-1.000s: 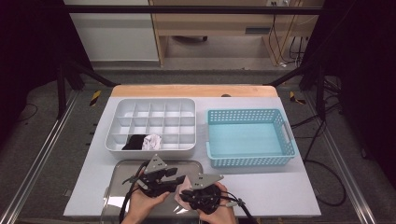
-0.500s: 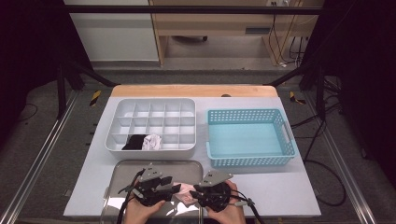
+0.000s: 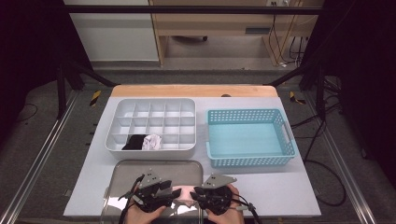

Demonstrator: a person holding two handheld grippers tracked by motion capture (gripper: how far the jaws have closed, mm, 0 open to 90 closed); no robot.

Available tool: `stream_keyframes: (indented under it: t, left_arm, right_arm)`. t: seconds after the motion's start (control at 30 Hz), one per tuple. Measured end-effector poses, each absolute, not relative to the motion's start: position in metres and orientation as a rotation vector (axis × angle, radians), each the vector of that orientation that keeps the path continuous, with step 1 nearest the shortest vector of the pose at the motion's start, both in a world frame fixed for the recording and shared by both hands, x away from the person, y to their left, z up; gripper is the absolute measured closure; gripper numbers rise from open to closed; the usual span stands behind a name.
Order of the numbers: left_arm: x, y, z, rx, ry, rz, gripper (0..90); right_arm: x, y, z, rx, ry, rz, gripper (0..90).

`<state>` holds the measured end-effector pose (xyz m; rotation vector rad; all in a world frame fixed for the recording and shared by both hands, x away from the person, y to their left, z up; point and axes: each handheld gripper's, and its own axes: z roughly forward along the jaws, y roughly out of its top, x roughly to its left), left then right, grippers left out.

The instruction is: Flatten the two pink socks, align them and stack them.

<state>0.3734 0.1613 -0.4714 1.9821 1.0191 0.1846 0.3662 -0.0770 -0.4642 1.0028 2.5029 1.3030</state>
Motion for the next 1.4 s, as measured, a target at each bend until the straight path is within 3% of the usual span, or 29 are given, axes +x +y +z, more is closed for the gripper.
stream_keyframes:
  t: [0.23, 0.43, 0.63, 1.2, 1.4]
  left_arm:
    - [0.373, 0.162, -0.471, 1.982, 1.019, 0.183, 42.9]
    - [0.373, 0.160, -0.473, 2.005, 0.990, 0.110, 36.8]
    - [0.371, 0.155, -0.476, 2.022, 0.958, 0.069, 37.1]
    - [0.364, 0.138, -0.472, 2.100, 0.902, 0.011, 63.7]
    - [0.362, 0.137, -0.467, 2.101, 0.898, 0.025, 67.8]
  right_arm:
    - [0.363, -0.084, -0.462, 0.997, 2.479, 1.340, 73.0]
    - [0.363, -0.083, -0.471, 1.009, 2.514, 1.306, 74.0]
    - [0.363, -0.084, -0.472, 1.010, 2.513, 1.297, 74.9]
    - [0.369, -0.091, -0.473, 1.015, 2.483, 1.326, 72.6]
    - [0.371, -0.107, -0.466, 1.046, 2.394, 1.355, 69.6]
